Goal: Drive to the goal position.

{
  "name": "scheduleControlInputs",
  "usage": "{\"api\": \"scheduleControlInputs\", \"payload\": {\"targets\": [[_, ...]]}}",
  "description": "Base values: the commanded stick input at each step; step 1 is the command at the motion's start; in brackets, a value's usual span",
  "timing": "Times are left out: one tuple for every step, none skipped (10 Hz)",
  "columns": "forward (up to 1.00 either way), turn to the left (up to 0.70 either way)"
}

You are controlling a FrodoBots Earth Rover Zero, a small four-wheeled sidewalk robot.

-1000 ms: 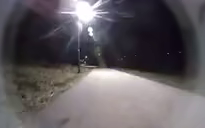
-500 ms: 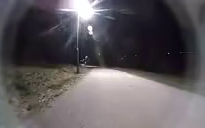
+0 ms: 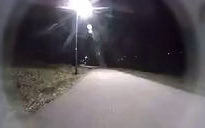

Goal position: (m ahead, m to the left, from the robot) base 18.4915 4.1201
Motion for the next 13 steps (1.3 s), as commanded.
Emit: {"api": "scheduleControlInputs", "payload": {"targets": [[0.7,0.0],[0.7,0.0],[0.7,0.0],[0.7,0.0],[0.7,0.0],[0.7,0.0],[0.7,0.0],[0.7,0.0],[0.7,0.0],[0.7,0.0],[0.7,0.0],[0.7,0.0],[0.7,0.0]]}}
